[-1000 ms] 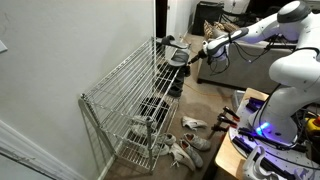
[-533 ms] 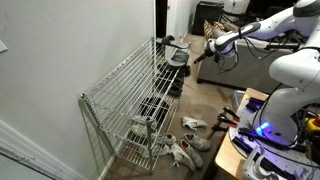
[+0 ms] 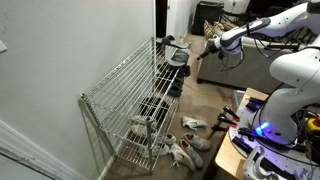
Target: Move the shoes to a lower shelf
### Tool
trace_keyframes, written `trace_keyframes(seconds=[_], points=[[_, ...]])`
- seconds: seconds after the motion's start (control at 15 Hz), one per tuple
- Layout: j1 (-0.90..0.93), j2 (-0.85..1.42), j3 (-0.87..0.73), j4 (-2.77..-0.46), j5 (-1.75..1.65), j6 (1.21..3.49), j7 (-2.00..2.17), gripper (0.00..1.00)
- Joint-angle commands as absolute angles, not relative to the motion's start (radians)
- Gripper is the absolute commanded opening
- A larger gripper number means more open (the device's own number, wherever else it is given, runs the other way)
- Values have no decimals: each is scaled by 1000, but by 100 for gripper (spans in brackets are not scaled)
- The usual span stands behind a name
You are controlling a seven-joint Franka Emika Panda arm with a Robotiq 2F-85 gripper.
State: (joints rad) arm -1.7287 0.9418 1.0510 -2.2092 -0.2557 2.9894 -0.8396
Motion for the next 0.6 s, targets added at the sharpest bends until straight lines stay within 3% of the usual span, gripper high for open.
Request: trace_keyframes(seconds=[0.0,0.53], points=[[-1813,908,1094,-2291,-254,2976,-854,100],[-1799,939,1081,-2273,-253,2990,-843,100]])
